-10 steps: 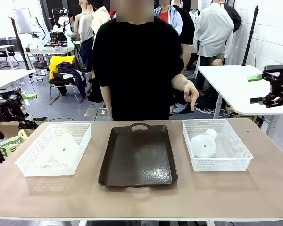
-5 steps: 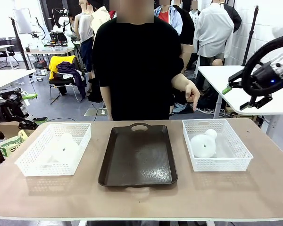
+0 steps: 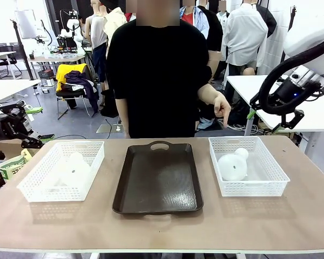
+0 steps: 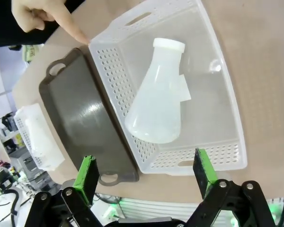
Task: Prepare the laboratory tools.
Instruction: Pick up the Big flask that the person points to.
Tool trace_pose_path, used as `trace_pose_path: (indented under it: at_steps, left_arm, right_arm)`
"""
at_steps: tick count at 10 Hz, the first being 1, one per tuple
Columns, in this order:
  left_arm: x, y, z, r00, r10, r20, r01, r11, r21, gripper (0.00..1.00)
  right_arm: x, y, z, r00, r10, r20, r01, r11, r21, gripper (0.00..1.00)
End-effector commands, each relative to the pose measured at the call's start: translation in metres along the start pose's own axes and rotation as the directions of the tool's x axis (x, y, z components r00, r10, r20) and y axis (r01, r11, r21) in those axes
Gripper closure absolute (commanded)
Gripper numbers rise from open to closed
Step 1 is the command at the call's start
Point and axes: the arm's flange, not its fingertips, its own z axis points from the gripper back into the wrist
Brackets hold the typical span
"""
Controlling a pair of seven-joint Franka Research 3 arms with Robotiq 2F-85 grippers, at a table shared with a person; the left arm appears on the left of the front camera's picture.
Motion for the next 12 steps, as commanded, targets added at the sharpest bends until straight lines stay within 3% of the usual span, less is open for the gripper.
trace_pose_path:
  at_steps: [1, 5, 7, 9, 10, 12]
  left_arm:
    - [0.0, -0.002, 0.001, 1.0, -0.008, -0.002, 0.008, 1.0, -0.005, 0.0]
    - [0.0, -0.002, 0.001, 1.0, -0.008, -0.002, 0.008, 1.0, -0.005, 0.0]
    - [0.0, -0.002, 0.001, 1.0, -0.008, -0.002, 0.008, 1.0, -0.005, 0.0]
    - [0.0, -0.002, 0.001, 1.0, -0.008, -0.002, 0.008, 1.0, -0.005, 0.0]
    - [0.0, -0.002, 0.001, 1.0, -0.008, -0.002, 0.008, 1.0, -0.005, 0.0]
    - [0.0, -0.002, 0.001, 1.0, -0.008, -0.002, 0.008, 1.0, -0.005, 0.0]
  right_arm:
    - [-0.003, -0.002, 0.005, 1.0, -0.001, 0.006, 0.0, 1.0, 0.03, 0.0]
    - [0.001, -0.002, 0.006, 1.0, -0.004, 0.011, 0.004, 1.0, 0.008, 0.0]
    - [0.003, 0.046, -0.004, 0.996, -0.065, 0.064, 0.08, 0.958, -0.274, 0.0]
    - [0.013, 0.07, -0.036, 0.996, -0.08, 0.045, 0.092, 0.902, -0.423, 0.0]
    - [0.015, 0.074, -0.054, 0.993, -0.101, 0.058, 0.116, 0.874, -0.472, 0.0]
    - [0.019, 0.065, -0.084, 0.98, -0.17, 0.103, 0.199, 0.865, -0.461, 0.0]
